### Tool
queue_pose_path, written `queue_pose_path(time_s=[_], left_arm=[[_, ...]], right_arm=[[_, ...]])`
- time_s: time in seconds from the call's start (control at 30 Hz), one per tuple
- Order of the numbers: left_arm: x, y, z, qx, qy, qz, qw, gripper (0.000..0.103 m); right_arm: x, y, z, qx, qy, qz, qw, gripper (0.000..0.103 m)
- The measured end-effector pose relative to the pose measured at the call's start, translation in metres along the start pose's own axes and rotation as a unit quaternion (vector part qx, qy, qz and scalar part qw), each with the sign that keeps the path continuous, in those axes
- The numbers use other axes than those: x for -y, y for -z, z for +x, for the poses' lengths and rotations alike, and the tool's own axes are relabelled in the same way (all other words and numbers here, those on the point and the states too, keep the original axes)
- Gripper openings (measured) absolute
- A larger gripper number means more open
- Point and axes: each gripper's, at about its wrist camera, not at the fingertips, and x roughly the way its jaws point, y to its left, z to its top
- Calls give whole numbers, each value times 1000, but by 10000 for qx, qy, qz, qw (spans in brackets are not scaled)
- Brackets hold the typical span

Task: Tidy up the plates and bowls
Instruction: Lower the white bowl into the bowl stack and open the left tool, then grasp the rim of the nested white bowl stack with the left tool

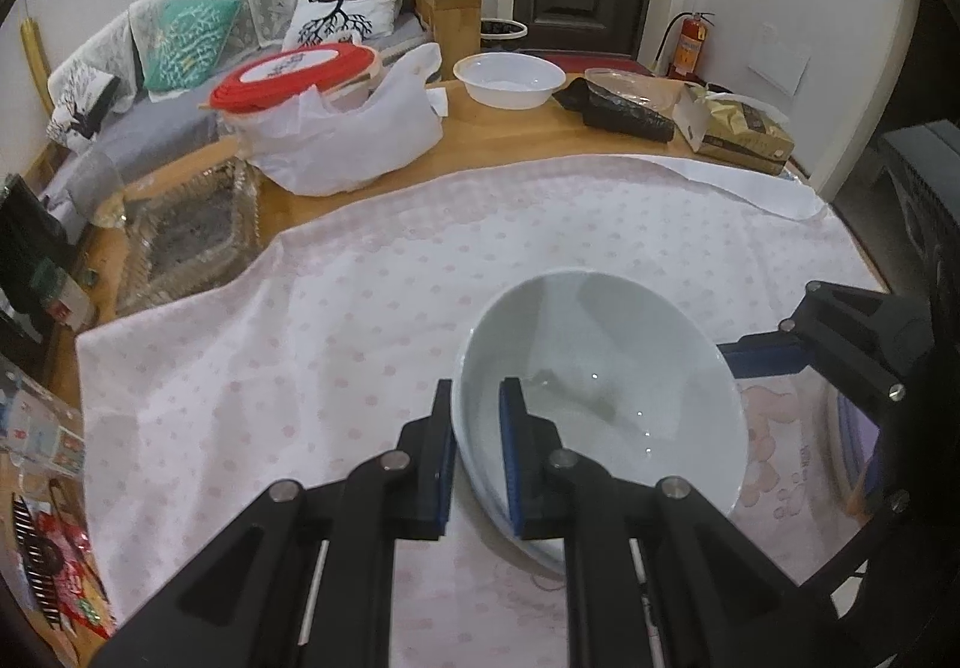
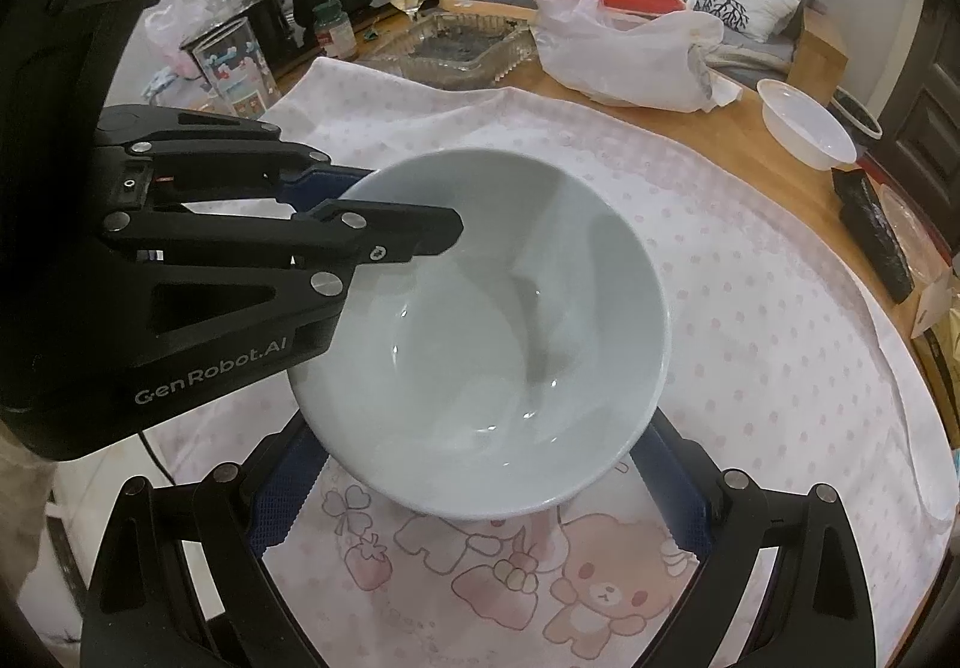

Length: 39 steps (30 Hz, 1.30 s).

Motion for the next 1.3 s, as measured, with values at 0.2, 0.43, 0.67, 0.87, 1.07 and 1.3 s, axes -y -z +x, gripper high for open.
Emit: queue_pose_path(time_s=[0.2,0.43,0.67,0.87,1.07,1.3], left_arm=[[-5,1,0,10,15,-57,10000,11],[-4,1,-1,20,18,-58,10000,11],[-9,-3,-12,105,139,-176,9997,12],[-10,-5,-2,-59,137,-213,9997,21],[-16,0,25,-372,398,-443,9975,21],[-22,1,44,-505,666,-601,9947,21]], right_arm=[[-5,0,0,-6,112,-130,9999,95],[-7,0,1,18,169,-175,9997,96],[-7,9,-7,177,160,-17,9997,94],[-4,35,-9,453,237,381,9980,95],[0,43,22,486,209,560,9970,95],[-2,32,50,456,68,498,9977,94]])
